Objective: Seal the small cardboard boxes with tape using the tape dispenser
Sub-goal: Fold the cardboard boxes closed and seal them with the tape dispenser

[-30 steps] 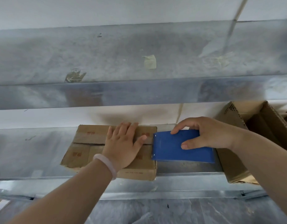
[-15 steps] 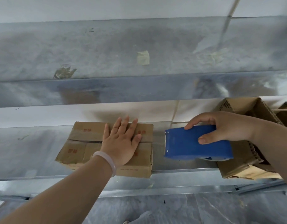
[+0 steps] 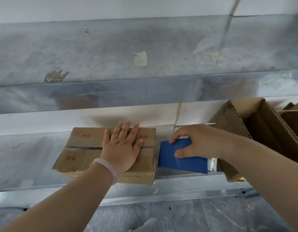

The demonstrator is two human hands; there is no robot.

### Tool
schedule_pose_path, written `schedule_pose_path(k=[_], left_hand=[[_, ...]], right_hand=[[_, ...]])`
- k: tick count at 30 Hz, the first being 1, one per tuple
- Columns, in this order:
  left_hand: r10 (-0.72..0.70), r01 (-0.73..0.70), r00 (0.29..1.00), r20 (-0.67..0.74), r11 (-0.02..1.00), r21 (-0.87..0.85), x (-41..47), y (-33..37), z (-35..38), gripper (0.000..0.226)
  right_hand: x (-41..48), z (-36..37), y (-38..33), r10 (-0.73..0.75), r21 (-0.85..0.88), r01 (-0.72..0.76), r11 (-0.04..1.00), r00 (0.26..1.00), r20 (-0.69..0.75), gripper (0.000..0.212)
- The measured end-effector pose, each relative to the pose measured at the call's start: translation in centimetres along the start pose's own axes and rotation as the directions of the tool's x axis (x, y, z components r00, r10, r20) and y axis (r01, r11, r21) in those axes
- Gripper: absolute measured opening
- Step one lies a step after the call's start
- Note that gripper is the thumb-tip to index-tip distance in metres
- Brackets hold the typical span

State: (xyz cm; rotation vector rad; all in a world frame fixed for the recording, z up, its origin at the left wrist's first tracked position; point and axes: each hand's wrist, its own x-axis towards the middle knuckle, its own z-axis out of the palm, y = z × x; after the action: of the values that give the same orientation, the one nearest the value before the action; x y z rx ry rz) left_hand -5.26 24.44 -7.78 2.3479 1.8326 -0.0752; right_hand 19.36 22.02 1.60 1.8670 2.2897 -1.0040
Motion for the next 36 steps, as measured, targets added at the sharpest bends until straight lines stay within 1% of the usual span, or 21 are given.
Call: schedule_pose_path(k=[3,6,9,12,14,17,18,20,23,24,25,27,29,31,33,34,35,36], left_hand=[[-0.006,0.006,1.0,0.001,1.0,-0.005,0.1,0.0,0.1,0.061],[-0.008,0.008,1.0,-0.012,1.0,-0.004,0.2,0.1,0.2,0.06],[-0.009,0.009,1.0,-0.01,1.0,-0.01,0.1,0.1,0.1,0.059],[-0.009,0.009,1.0,-0.013,1.0,-0.022,0.1,0.0,0.0,0.059],[0.0,-0.001,1.0,-0.011,1.0,-0.028,0.1,0.0,0.0,0.059],[-0.006,0.006,1.0,-0.014,0.999,-0.049,0.2,-0.1,0.1,0.059],[-0.009,0.009,1.0,-0.016,0.998,-0.054,0.2,-0.1,0.1,0.059],[-0.011,0.01,1.0,-0.021,0.999,-0.051,0.2,-0.1,0.1,0.059],[-0.012,0.011,1.0,-0.024,0.999,-0.048,0.1,0.0,0.0,0.06],[-0.012,0.011,1.0,-0.025,0.999,-0.049,0.1,0.0,0.0,0.06],[-0.014,0.012,1.0,-0.027,0.999,-0.05,0.1,0.0,0.0,0.06],[-0.02,0.018,0.999,-0.029,0.998,-0.056,0.1,0.0,0.0,0.06],[-0.024,0.022,0.999,-0.032,0.998,-0.058,0.0,0.0,0.0,0.06],[-0.024,0.022,0.999,-0.037,0.998,-0.058,0.0,0.0,0.0,0.06],[-0.024,0.022,0.999,-0.038,0.998,-0.064,-0.1,0.1,-0.1,0.06],[-0.025,0.022,0.999,-0.039,0.998,-0.067,-0.1,0.1,-0.2,0.06],[-0.025,0.022,0.999,-0.039,0.997,-0.068,-0.1,0.2,-0.2,0.06],[-0.025,0.022,0.999,-0.039,0.997,-0.067,-0.2,0.2,-0.2,0.06]], right_hand=[[0.1,0.6,-1.1,-0.014,0.002,0.014,1.0,0.998,-0.057,0.033],[0.2,1.5,-2.2,-0.021,-0.096,0.011,0.995,0.994,-0.109,0.036],[0.5,3.1,-2.9,-0.007,-0.178,-0.005,0.984,0.998,-0.07,0.037],[0.5,3.9,-2.2,0.037,-0.175,-0.041,0.984,0.999,-0.026,0.034],[-0.3,3.3,-1.2,0.07,-0.173,-0.081,0.982,0.995,-0.068,0.032],[-1.8,2.1,0.2,0.055,-0.272,-0.11,0.956,0.978,-0.202,0.034],[-2.1,2.0,0.6,0.033,-0.317,-0.109,0.942,0.971,-0.237,0.039],[-2.2,2.4,1.1,0.001,-0.402,-0.102,0.91,0.97,-0.242,0.053],[-1.0,4.8,2.8,0.005,-0.499,-0.103,0.861,0.981,-0.194,0.093],[-0.7,5.8,3.8,0.001,-0.517,-0.104,0.85,0.98,-0.197,0.102],[-0.4,6.8,4.8,-0.015,-0.541,-0.1,0.835,0.979,-0.204,0.106],[-0.4,8.3,6.3,-0.043,-0.609,-0.082,0.789,0.981,-0.188,0.098],[-0.6,9.8,7.4,-0.039,-0.664,-0.077,0.744,0.987,-0.157,0.091],[-0.8,11.1,8.0,-0.001,-0.693,-0.096,0.715,0.99,-0.139,0.09],[-0.7,12.7,8.4,0.013,-0.707,-0.118,0.698,0.988,-0.152,0.094],[-0.5,13.4,8.4,0.027,-0.685,-0.144,0.715,0.984,-0.179,0.1],[-0.3,14.1,8.5,0.037,-0.629,-0.157,0.761,0.979,-0.199,0.102],[0.0,14.9,8.5,0.014,-0.589,-0.141,0.796,0.977,-0.215,0.095]])
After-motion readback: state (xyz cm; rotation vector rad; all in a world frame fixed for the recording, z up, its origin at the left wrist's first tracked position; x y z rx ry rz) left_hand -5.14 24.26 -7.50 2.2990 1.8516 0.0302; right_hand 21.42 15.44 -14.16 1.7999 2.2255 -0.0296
